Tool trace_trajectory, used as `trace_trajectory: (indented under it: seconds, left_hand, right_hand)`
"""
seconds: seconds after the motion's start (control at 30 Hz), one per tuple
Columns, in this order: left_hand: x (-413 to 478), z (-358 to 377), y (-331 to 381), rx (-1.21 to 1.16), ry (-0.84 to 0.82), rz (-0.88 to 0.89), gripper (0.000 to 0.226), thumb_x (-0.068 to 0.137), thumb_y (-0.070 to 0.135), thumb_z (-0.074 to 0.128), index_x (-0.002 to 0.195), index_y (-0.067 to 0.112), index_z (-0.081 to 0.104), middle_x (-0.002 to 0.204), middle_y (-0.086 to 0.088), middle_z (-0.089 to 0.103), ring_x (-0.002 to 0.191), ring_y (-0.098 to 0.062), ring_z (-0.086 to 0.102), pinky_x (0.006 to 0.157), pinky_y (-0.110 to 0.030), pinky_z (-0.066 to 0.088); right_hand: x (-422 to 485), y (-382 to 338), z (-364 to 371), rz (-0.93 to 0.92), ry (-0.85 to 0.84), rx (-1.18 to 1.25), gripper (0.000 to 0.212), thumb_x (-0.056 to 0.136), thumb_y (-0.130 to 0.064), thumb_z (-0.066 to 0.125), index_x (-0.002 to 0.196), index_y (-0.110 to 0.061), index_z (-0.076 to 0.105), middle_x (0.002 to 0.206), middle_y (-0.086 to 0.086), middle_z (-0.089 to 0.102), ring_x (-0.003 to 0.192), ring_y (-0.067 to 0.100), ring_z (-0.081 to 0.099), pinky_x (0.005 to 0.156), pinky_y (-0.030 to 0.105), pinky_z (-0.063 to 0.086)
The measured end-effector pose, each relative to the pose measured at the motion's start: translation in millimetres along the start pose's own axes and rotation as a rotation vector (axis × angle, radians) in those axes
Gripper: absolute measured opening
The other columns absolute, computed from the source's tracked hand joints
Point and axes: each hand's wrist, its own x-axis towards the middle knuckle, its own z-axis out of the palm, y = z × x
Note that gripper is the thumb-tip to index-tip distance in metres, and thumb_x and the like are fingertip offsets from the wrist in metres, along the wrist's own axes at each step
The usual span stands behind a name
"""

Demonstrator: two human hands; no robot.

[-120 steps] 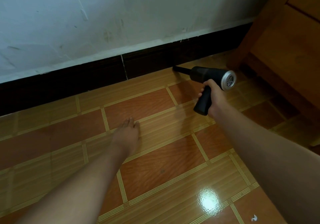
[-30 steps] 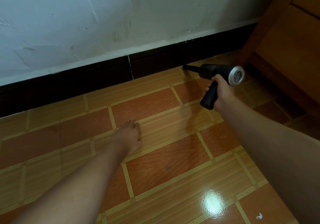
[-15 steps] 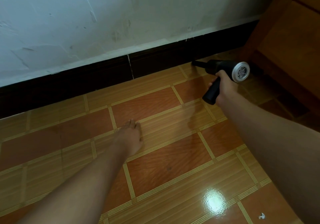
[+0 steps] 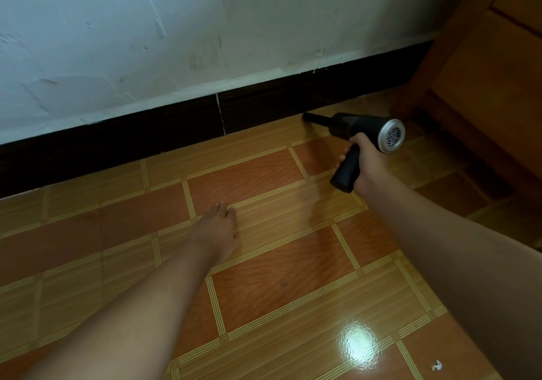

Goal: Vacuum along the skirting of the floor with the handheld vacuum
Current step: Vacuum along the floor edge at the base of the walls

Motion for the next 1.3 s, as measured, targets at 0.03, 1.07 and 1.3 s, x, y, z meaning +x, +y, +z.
trace_trajectory:
  seconds: [0.03, 1.07, 1.3]
  left_hand:
    - [0, 0, 0, 0.0, 0.0, -0.001, 0.068, 0.098, 0.029, 0.04, 0.151, 0.004, 0.005, 0.158, -0.02, -0.001, 0.148, -0.029, 0.003, 0.121, -0.034, 0.008]
    - [0, -1, 1, -0.006, -0.008, -0.002, 0.068, 0.097, 0.026, 0.04, 0.151, 0.003, 0.005, 0.158, -0.02, -0.001, 0.148, -0.029, 0.003, 0.121, -0.034, 0.009]
    - [0, -1, 1, 0.0, -0.013, -0.005, 0.068, 0.098, 0.027, 0.04, 0.151, 0.003, 0.005, 0.158, -0.02, -0.001, 0.148, -0.03, 0.003, 0.121, -0.034, 0.008]
  right_hand:
    - [-2, 2, 1, 0.01, -0.012, -0.002, 0.009, 0.08, -0.011, 0.06, 0.075, -0.01, 0.054, 0.058, 0.001, 0.052, 0.044, 0.012, 0.049, 0.051, 0.024, 0.044]
    - [-43, 36, 40, 0.152, -0.226, -0.197, 0.005, 0.078, -0.01, 0.061, 0.079, -0.009, 0.057, 0.06, 0.002, 0.053, 0.046, 0.014, 0.048, 0.048, 0.023, 0.044]
    - [-36, 28, 34, 0.129, -0.178, -0.164, 0.007, 0.077, -0.01, 0.063, 0.082, -0.008, 0.058, 0.058, 0.002, 0.054, 0.044, 0.013, 0.049, 0.05, 0.024, 0.045]
